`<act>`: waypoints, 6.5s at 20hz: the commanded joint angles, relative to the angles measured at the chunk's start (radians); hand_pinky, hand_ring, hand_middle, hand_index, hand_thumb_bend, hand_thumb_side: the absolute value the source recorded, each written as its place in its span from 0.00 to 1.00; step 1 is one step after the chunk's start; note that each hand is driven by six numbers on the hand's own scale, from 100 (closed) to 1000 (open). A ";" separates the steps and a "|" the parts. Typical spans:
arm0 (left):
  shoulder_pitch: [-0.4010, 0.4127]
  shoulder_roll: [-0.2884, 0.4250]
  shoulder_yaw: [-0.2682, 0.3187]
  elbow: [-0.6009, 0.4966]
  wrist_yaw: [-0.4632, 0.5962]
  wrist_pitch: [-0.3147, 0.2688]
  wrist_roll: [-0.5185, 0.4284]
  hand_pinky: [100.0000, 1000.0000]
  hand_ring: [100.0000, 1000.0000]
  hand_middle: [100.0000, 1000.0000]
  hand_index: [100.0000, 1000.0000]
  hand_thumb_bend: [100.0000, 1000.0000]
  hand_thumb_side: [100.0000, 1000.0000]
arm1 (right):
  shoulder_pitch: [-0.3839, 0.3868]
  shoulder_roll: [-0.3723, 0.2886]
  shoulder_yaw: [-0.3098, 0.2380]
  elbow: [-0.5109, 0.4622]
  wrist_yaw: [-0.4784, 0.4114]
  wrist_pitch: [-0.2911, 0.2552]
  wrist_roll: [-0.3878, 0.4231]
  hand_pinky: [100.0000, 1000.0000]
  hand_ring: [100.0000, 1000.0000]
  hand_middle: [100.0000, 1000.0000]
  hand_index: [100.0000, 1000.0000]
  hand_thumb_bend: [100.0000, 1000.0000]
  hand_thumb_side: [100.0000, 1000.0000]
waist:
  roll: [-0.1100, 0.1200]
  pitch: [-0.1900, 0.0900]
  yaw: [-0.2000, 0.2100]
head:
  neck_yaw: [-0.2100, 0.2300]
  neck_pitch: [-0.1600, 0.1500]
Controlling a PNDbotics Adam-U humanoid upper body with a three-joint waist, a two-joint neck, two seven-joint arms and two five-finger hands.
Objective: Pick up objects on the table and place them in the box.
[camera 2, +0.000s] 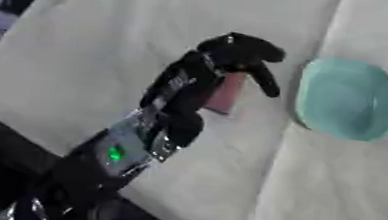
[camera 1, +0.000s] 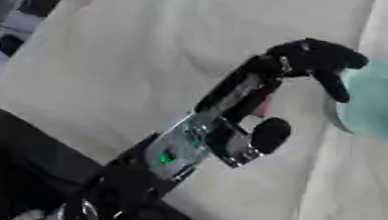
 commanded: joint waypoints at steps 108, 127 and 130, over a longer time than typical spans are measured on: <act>-0.088 0.711 0.151 -0.015 -0.600 0.477 -0.312 0.64 0.78 0.85 0.94 0.66 0.48 | 0.058 -0.037 -0.030 -0.013 -0.039 0.029 0.071 0.10 0.29 0.58 0.80 0.00 0.77 | 0.073 -0.052 -0.108 | -0.110 -0.069; -0.076 0.689 0.154 0.044 -0.693 0.485 -0.317 0.64 0.78 0.85 0.94 0.65 0.52 | 0.055 -0.037 -0.030 -0.013 -0.042 0.027 0.072 0.10 0.29 0.58 0.80 0.00 0.77 | 0.071 -0.048 -0.111 | -0.110 -0.072; -0.084 0.679 0.147 0.068 -0.696 0.477 -0.314 0.64 0.78 0.85 0.94 0.64 0.53 | 0.054 -0.037 -0.030 -0.013 -0.043 0.027 0.073 0.10 0.29 0.58 0.80 0.00 0.77 | 0.071 -0.046 -0.113 | -0.110 -0.072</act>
